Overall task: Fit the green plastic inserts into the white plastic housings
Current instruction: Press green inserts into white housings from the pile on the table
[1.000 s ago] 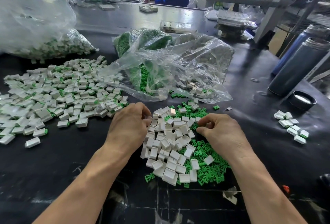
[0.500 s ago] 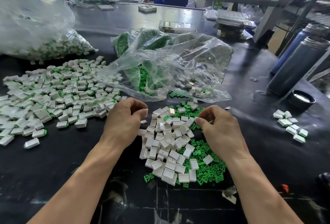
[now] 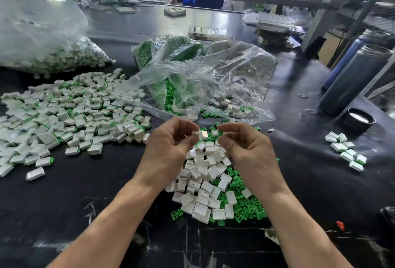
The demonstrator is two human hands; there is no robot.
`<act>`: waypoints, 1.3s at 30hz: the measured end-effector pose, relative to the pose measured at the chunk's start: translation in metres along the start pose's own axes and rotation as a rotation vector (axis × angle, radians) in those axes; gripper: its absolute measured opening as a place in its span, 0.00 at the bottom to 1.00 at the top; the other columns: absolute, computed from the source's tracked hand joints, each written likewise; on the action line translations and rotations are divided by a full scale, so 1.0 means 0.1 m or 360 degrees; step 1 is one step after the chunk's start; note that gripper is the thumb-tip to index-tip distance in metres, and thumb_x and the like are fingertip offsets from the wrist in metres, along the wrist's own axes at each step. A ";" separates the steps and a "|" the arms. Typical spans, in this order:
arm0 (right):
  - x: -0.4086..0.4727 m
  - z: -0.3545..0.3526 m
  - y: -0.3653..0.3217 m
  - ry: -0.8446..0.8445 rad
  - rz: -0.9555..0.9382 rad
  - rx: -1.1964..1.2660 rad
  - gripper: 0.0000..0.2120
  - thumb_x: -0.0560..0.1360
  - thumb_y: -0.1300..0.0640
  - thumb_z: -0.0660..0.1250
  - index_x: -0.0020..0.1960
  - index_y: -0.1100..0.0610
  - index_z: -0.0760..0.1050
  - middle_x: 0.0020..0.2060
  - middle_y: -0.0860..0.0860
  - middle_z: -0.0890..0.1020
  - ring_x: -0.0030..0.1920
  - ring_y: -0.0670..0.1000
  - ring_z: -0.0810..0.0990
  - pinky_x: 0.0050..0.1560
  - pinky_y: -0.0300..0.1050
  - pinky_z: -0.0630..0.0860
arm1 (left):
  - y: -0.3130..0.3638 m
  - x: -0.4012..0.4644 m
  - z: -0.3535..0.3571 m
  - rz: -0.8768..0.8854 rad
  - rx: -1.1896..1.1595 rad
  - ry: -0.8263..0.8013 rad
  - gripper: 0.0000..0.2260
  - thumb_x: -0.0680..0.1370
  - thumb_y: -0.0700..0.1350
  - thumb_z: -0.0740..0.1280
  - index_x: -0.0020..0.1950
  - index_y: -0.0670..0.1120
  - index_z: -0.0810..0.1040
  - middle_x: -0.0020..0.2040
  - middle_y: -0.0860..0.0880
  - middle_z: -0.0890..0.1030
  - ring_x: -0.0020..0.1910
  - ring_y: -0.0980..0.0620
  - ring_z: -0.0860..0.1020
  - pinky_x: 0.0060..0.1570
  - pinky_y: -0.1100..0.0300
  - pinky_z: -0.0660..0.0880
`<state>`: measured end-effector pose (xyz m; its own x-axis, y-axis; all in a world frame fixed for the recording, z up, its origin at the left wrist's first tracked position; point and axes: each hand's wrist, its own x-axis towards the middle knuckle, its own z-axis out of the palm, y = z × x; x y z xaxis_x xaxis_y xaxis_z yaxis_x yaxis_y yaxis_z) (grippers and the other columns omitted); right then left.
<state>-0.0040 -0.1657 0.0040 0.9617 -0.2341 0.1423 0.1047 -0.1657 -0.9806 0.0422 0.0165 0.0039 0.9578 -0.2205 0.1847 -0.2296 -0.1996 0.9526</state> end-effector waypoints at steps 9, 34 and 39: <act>-0.02 0.05 0.00 -0.0107 -0.0101 0.0076 0.15 0.77 0.62 0.75 0.55 0.43 0.84 0.43 0.46 0.85 0.40 0.42 0.80 0.42 0.38 0.74 | 0.04 -0.05 0.07 0.0006 -0.0292 -0.0072 0.10 0.78 0.37 0.73 0.54 0.52 0.84 0.44 0.48 0.85 0.43 0.50 0.83 0.43 0.60 0.81; -0.03 0.07 0.01 -0.0063 -0.0262 0.0074 0.13 0.77 0.58 0.73 0.56 0.42 0.84 0.45 0.46 0.85 0.45 0.45 0.82 0.48 0.36 0.77 | 0.04 -0.03 0.11 -0.0260 -0.0722 -0.0097 0.11 0.73 0.49 0.73 0.52 0.47 0.84 0.40 0.52 0.83 0.37 0.57 0.78 0.36 0.64 0.76; -0.05 0.10 0.01 -0.0074 -0.0271 0.0057 0.09 0.75 0.56 0.73 0.51 0.43 0.82 0.46 0.46 0.86 0.47 0.46 0.84 0.50 0.37 0.79 | 0.02 -0.03 0.11 -0.0262 -0.0724 -0.0104 0.08 0.71 0.50 0.74 0.48 0.50 0.85 0.40 0.50 0.83 0.36 0.56 0.77 0.36 0.63 0.75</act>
<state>-0.0060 -0.1556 0.0014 0.9400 -0.1608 0.3010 0.2752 -0.1645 -0.9472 0.0375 0.0064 0.0022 0.9587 -0.2835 0.0211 0.0369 0.1977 0.9796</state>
